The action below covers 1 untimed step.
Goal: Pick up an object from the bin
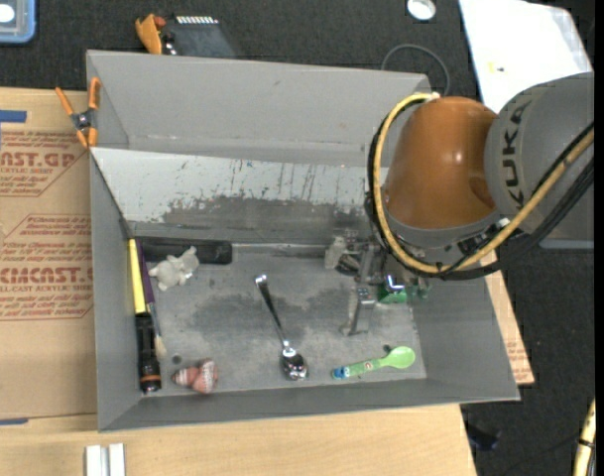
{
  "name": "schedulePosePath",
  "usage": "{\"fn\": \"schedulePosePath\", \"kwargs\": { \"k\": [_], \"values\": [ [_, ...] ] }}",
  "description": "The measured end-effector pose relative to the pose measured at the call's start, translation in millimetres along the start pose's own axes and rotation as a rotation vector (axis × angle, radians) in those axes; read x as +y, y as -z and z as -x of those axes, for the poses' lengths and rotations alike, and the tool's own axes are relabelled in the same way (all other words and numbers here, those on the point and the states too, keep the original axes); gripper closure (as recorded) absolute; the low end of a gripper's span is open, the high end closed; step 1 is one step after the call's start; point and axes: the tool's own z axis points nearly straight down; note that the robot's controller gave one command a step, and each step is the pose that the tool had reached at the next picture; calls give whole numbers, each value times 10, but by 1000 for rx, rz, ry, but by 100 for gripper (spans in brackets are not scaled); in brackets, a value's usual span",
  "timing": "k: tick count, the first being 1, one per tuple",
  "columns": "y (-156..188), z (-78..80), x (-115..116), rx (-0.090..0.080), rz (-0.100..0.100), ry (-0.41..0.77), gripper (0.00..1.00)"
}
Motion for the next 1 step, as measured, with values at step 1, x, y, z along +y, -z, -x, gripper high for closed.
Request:
{"fn": "schedulePosePath", "kwargs": {
  "k": [1],
  "values": [
    [41, 17, 1, -8, 0, 0, 0]
  ]
}}
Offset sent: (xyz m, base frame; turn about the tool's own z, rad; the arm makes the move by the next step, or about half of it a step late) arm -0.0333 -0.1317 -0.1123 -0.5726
